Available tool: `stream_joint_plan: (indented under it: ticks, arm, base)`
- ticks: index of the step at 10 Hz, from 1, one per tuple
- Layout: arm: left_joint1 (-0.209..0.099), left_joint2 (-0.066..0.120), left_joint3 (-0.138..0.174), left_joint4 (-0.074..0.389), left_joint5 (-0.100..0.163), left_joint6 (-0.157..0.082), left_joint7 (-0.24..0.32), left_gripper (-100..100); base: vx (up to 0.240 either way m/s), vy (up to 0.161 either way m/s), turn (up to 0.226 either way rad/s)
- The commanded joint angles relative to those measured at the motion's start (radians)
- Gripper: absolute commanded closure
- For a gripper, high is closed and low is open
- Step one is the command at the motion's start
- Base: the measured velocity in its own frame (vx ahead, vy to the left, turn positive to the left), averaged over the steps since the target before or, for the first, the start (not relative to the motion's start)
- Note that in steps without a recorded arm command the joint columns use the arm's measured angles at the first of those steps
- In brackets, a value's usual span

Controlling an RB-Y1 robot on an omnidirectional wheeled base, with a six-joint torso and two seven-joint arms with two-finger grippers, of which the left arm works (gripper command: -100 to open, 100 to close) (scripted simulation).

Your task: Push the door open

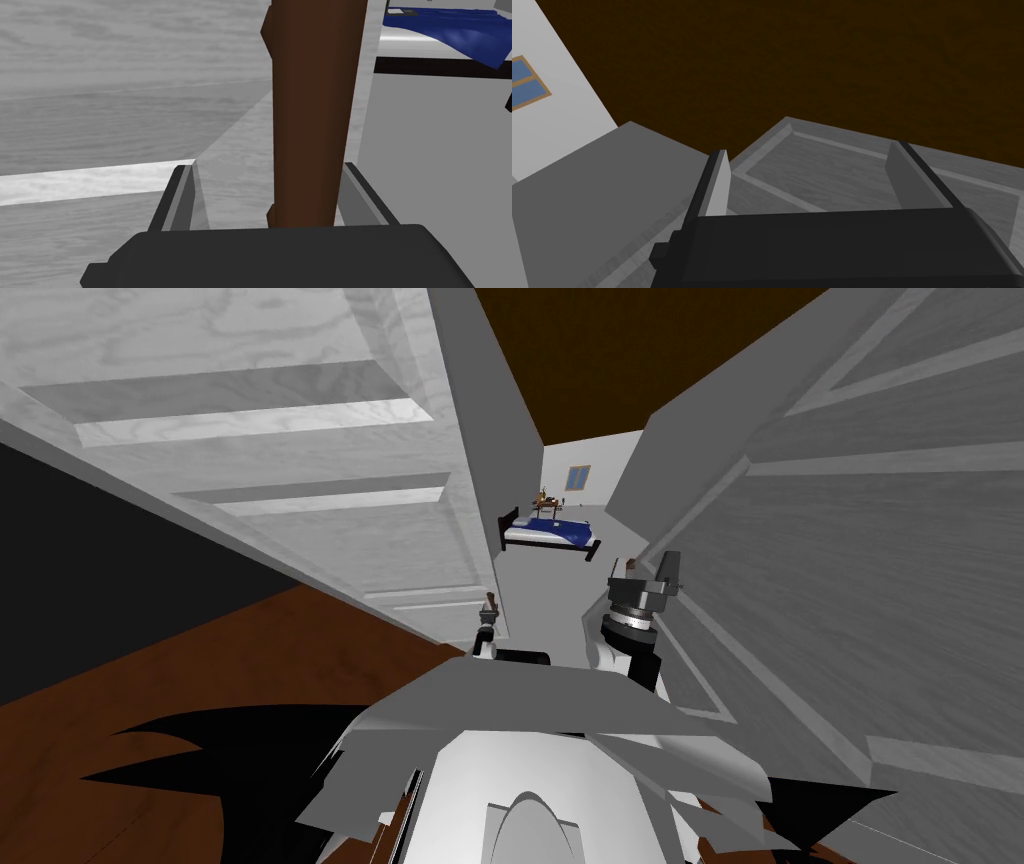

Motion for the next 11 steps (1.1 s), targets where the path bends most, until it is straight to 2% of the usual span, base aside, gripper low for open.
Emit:
stream_joint_plan:
  ticks: [1,3,8,9,10,11]
  arm:
    - [0.002,0.003,0.029,-0.013,0.013,-0.005,-0.008,100]
    - [0.001,-0.003,0.041,-0.012,0.019,-0.007,-0.011,100]
    - [-0.004,-0.042,0.088,-0.008,0.043,-0.013,-0.023,100]
    - [0.004,-0.039,0.077,-0.004,0.039,-0.005,-0.02,100]
    - [0.001,-0.02,0.094,-0.004,0.048,-0.01,-0.022,100]
    - [0.0,-0.013,0.101,-0.004,0.053,-0.011,-0.024,100]
  base:
    - [0.154,-0.086,0.062]
    - [0.156,-0.075,0.045]
    - [0.18,-0.073,0.061]
    - [0.086,-0.03,0.02]
    - [0.108,-0.039,0.03]
    - [0.158,-0.039,0.047]
